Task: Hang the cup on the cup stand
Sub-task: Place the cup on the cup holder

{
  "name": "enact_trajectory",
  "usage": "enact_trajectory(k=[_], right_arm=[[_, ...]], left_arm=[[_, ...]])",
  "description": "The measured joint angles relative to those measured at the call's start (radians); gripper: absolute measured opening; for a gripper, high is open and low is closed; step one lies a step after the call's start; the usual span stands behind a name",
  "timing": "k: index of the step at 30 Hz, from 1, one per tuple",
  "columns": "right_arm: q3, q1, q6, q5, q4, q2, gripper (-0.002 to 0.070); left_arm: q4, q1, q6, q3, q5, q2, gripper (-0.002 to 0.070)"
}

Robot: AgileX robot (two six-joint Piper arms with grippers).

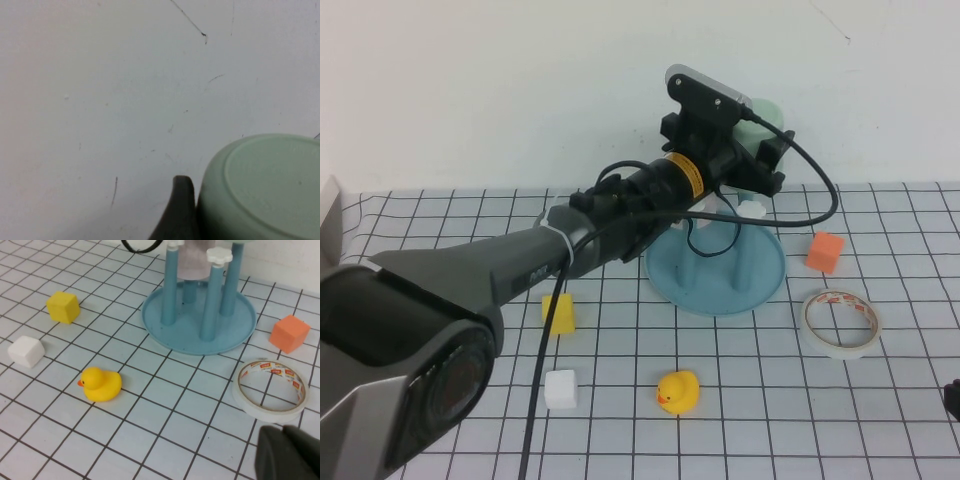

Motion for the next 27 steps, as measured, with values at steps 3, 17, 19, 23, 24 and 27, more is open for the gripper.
enact_trajectory(k=[3, 17, 19, 23, 24, 27], right_arm=[[0.0, 0.0, 0.0, 0.0, 0.0, 0.0, 0.0], [0.0, 0.0, 0.0, 0.0, 0.002, 0.0, -0.0001], [0.0, 0.0, 0.0, 0.0, 0.002, 0.0, -0.0001], [0.0, 0.0, 0.0, 0.0, 0.002, 0.0, -0.0001], [0.0, 0.0, 0.0, 0.0, 0.002, 0.0, -0.0001], [0.0, 0.0, 0.0, 0.0, 0.002, 0.0, -0.0001]], left_arm=[[-0.006, 0.0, 0.004, 0.0, -0.038, 0.012, 0.0575], [-0.006, 0.0, 0.043, 0.0, -0.095, 0.039, 0.0575], [-0.006, 0.0, 0.045, 0.0, -0.095, 0.039, 0.0575], [-0.006, 0.0, 0.048, 0.0, -0.095, 0.039, 0.0575], [-0.006, 0.0, 0.048, 0.0, -0.095, 0.039, 0.0575], [-0.006, 0.0, 0.048, 0.0, -0.095, 0.039, 0.0575]])
